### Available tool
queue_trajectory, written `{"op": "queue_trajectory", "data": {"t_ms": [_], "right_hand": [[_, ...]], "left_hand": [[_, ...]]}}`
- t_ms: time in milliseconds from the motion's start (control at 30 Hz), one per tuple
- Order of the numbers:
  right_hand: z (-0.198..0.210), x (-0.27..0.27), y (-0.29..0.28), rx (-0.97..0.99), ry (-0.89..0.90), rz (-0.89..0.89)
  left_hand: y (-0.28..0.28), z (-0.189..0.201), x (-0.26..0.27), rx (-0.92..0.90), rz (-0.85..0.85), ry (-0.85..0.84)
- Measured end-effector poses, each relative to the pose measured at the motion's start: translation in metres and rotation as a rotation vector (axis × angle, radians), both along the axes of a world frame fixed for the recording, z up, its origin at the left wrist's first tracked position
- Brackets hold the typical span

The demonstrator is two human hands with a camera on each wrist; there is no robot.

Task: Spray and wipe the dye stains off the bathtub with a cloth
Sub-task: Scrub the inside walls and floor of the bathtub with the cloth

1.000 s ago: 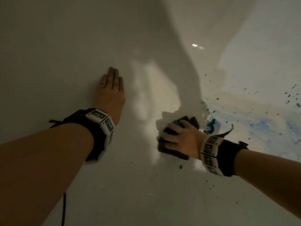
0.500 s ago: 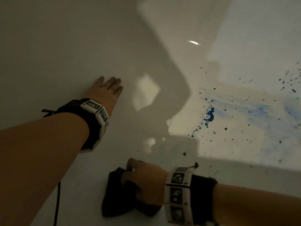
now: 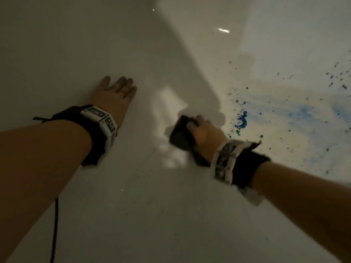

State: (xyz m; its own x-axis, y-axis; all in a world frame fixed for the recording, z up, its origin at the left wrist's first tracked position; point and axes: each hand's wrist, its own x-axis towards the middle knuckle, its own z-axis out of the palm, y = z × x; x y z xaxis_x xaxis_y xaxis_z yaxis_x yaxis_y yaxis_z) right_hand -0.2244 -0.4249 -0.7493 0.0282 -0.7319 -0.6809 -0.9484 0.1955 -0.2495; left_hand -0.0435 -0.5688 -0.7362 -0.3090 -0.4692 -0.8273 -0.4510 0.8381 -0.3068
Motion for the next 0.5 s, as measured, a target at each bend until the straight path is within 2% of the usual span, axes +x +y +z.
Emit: {"op": "queue_trajectory", "data": {"t_ms": [100, 167, 233, 333, 400, 500], "right_hand": [[0.005, -0.051, -0.013, 0.014, 0.187, -0.031], [0.020, -0.074, -0.015, 0.045, 0.202, -0.114], [0.038, -0.084, -0.009, 0.027, 0.142, -0.166], [0.072, -0.074, 0.019, 0.087, 0.013, -0.143], [0.093, -0.057, 0.042, 0.168, -0.115, -0.091], [0.120, -0.025, 0.068, 0.338, -0.322, 0.047]], "left_hand": [[0.005, 0.002, -0.007, 0.006, 0.016, -0.023], [0.003, -0.002, -0.010, 0.019, 0.048, -0.049], [0.006, -0.002, -0.012, 0.073, 0.077, -0.067], [0.031, -0.003, -0.005, 0.184, 0.165, -0.077], [0.052, 0.006, 0.004, 0.220, 0.185, -0.149], [0.072, 0.026, 0.025, 0.206, 0.122, -0.264]]}}
